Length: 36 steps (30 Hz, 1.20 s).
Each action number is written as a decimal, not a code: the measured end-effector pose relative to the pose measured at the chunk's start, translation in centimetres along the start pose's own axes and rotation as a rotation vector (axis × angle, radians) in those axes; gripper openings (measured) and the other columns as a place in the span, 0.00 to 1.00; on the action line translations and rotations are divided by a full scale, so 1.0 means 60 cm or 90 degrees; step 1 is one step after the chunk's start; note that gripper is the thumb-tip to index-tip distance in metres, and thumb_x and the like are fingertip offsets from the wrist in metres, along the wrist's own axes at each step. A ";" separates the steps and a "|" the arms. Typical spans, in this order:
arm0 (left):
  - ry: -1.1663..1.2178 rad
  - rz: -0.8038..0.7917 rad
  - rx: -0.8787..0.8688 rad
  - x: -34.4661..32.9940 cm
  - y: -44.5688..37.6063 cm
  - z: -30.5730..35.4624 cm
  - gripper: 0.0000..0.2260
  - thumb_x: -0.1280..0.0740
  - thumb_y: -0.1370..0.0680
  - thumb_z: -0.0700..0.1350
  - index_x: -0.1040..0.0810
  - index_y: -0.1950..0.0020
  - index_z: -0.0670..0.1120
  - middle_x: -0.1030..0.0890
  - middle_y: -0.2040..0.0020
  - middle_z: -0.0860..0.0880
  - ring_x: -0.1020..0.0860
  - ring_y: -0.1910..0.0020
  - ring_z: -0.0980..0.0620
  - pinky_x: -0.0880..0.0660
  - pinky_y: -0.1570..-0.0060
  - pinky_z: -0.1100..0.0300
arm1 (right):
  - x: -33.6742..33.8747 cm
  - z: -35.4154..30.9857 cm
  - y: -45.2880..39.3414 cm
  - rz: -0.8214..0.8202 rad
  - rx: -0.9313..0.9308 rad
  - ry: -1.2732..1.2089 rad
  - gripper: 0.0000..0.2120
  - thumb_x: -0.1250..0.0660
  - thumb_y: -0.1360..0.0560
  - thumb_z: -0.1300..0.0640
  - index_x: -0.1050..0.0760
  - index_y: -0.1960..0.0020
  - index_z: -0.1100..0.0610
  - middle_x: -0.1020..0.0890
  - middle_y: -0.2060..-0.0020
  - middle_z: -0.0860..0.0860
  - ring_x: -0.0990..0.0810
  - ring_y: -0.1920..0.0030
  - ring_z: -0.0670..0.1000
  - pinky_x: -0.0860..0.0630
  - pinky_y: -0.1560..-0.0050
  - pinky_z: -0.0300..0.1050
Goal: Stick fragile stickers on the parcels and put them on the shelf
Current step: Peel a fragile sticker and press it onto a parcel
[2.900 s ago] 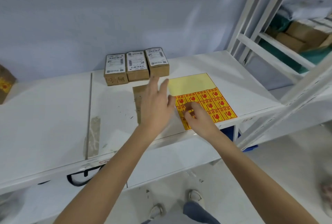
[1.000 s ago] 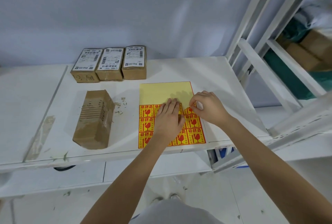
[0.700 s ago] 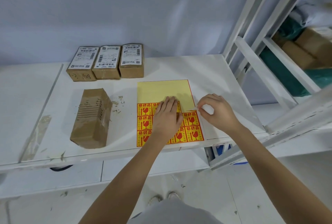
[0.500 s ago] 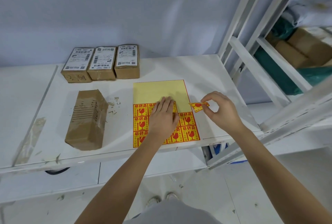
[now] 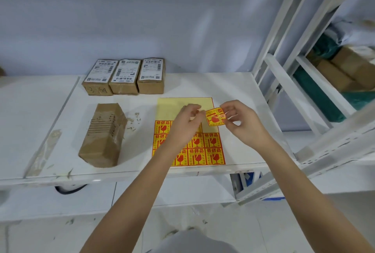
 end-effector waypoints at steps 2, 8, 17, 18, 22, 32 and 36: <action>0.002 -0.005 -0.027 0.015 0.008 0.019 0.12 0.34 0.23 0.49 0.24 0.41 0.48 0.21 0.48 0.52 0.25 0.48 0.58 0.30 0.48 0.64 | -0.007 -0.006 -0.005 -0.028 0.011 -0.014 0.16 0.32 0.28 0.68 0.27 0.47 0.50 0.20 0.53 0.50 0.21 0.56 0.47 0.24 0.56 0.34; 0.033 0.061 -0.015 0.064 0.026 0.031 0.04 0.29 0.26 0.43 0.22 0.60 0.48 0.21 0.65 0.52 0.25 0.66 0.57 0.26 0.61 0.61 | -0.034 -0.048 -0.014 -0.060 0.053 -0.096 0.20 0.32 0.28 0.70 0.26 0.43 0.50 0.23 0.47 0.48 0.20 0.53 0.46 0.23 0.55 0.33; 0.140 0.243 0.033 0.122 0.076 0.033 0.08 0.31 0.25 0.38 0.22 0.61 0.49 0.19 0.63 0.51 0.21 0.62 0.55 0.24 0.58 0.62 | -0.115 -0.099 -0.022 -0.030 -0.101 -0.303 0.10 0.29 0.27 0.59 0.22 0.46 0.54 0.20 0.57 0.46 0.19 0.55 0.47 0.19 0.53 0.45; 0.160 0.266 0.040 0.129 0.080 0.029 0.09 0.32 0.25 0.37 0.22 0.62 0.50 0.19 0.63 0.50 0.21 0.61 0.53 0.23 0.56 0.59 | -0.124 -0.104 -0.021 -0.044 -0.118 -0.327 0.11 0.29 0.27 0.59 0.23 0.46 0.54 0.21 0.59 0.47 0.19 0.56 0.48 0.19 0.54 0.46; 0.211 0.319 0.068 0.160 0.099 0.013 0.08 0.32 0.24 0.37 0.22 0.61 0.49 0.18 0.62 0.50 0.20 0.61 0.54 0.21 0.55 0.56 | -0.155 -0.127 -0.017 -0.062 -0.168 -0.387 0.06 0.31 0.26 0.60 0.22 0.50 0.55 0.18 0.59 0.50 0.18 0.58 0.47 0.21 0.59 0.38; 0.089 0.363 0.044 0.283 0.128 -0.044 0.08 0.34 0.22 0.46 0.23 0.61 0.49 0.20 0.65 0.55 0.23 0.65 0.60 0.28 0.63 0.66 | -0.256 -0.226 -0.024 -0.047 -0.182 -0.382 0.06 0.33 0.24 0.56 0.21 0.60 0.54 0.20 0.67 0.45 0.23 0.67 0.40 0.27 0.66 0.34; -0.029 0.381 0.038 0.333 0.127 -0.079 0.09 0.37 0.21 0.49 0.23 0.55 0.45 0.21 0.59 0.52 0.24 0.60 0.55 0.28 0.60 0.61 | -0.320 -0.273 -0.024 0.010 -0.201 -0.387 0.08 0.34 0.23 0.57 0.23 0.61 0.55 0.23 0.69 0.48 0.27 0.69 0.43 0.30 0.68 0.36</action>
Point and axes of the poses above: each hand's wrist, its own y-axis away from the middle knuckle, its own x-axis out of the back of the hand, z = x × y, the point moved 1 cm from there along -y, towards the middle knuckle
